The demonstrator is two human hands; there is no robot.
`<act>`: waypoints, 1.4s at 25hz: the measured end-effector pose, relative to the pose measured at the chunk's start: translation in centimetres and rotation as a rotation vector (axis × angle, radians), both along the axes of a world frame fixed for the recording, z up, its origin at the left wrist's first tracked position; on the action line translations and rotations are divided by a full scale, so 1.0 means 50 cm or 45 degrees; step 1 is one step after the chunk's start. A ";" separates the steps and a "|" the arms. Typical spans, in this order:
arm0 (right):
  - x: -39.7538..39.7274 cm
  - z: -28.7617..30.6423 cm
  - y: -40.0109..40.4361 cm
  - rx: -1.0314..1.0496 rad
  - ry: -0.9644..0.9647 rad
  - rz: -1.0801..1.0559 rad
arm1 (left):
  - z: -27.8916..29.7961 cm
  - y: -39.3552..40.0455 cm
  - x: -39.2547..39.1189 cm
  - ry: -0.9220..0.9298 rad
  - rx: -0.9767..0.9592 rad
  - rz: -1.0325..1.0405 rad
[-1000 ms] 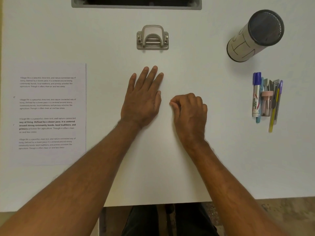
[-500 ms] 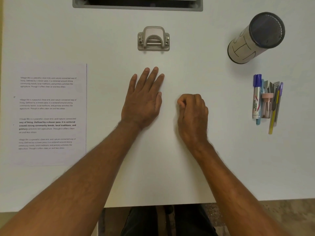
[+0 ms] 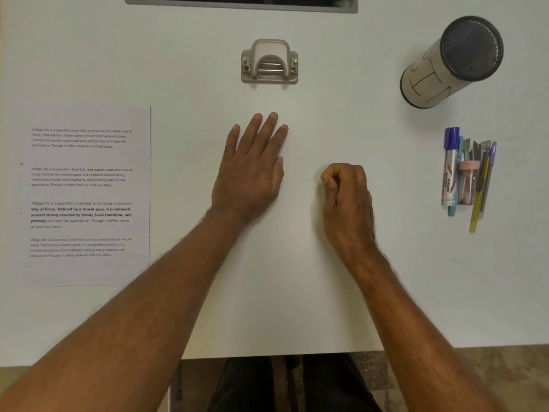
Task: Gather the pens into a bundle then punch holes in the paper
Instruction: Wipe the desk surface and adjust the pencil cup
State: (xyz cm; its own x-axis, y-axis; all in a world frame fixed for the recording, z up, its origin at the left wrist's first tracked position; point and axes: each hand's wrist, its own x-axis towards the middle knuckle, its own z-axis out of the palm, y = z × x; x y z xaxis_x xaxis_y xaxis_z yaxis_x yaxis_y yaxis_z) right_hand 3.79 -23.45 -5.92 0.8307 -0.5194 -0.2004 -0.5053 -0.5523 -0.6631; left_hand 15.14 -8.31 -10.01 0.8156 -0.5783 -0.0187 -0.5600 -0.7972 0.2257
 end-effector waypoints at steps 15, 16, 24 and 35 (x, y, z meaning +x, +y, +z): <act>0.053 0.015 0.004 -0.579 0.181 0.338 | -0.002 0.000 0.000 -0.002 0.000 0.005; 0.055 0.011 0.007 -0.618 0.200 0.357 | -0.003 0.000 0.000 -0.004 0.001 0.004; 0.057 0.000 0.021 -0.690 0.261 0.411 | -0.001 0.000 0.000 0.002 0.010 -0.001; 0.022 0.025 -0.060 0.391 -0.007 -0.175 | 0.007 -0.002 -0.002 0.008 0.002 0.008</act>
State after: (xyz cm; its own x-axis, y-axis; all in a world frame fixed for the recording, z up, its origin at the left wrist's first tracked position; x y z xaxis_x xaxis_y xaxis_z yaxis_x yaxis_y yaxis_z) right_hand 4.87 -26.44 -4.65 0.7585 -0.5429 -0.3604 -0.5571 -0.2533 -0.7909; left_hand 15.04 -8.40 -9.64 0.8191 -0.5732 -0.0249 -0.5535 -0.8009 0.2282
